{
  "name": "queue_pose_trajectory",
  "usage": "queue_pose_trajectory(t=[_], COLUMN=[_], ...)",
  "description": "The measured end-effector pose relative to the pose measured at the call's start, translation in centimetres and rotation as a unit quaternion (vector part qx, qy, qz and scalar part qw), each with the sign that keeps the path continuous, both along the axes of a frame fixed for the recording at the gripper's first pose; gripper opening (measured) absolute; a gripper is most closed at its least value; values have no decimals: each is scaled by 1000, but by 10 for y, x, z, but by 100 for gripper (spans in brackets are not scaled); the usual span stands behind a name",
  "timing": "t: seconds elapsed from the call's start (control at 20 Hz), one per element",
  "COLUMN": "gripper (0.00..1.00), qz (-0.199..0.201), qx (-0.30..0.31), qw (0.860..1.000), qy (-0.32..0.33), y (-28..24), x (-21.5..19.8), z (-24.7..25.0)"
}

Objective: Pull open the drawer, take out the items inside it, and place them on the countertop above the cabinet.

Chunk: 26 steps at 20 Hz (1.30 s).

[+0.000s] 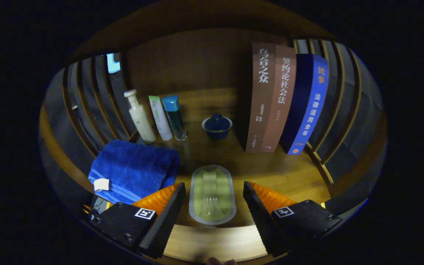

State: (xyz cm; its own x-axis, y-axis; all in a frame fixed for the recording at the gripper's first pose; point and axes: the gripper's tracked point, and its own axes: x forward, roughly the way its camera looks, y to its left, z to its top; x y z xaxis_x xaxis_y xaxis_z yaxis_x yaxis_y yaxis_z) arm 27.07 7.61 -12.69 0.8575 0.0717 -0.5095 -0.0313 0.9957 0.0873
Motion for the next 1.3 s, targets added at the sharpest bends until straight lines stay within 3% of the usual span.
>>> queue_pose_trajectory(t=[0.25, 0.4, 0.5, 0.75, 0.85, 1.15, 1.3], gripper=[100, 100, 99, 99, 98, 99, 98], qz=[5, -1, 0, 3, -4, -30, -22], qx=[8, 4, -17, -50, -48, -33, -16], qw=[990, 966, 955, 948, 952, 959, 967], qy=[-139, -260, -295, -314, -302, -279, -255], y=[5, 3, 2, 3, 1, -12, -5], x=[-63, -122, -161, -236, -252, -267, -262], z=[47, 85, 84, 31, -2, -66, -96])
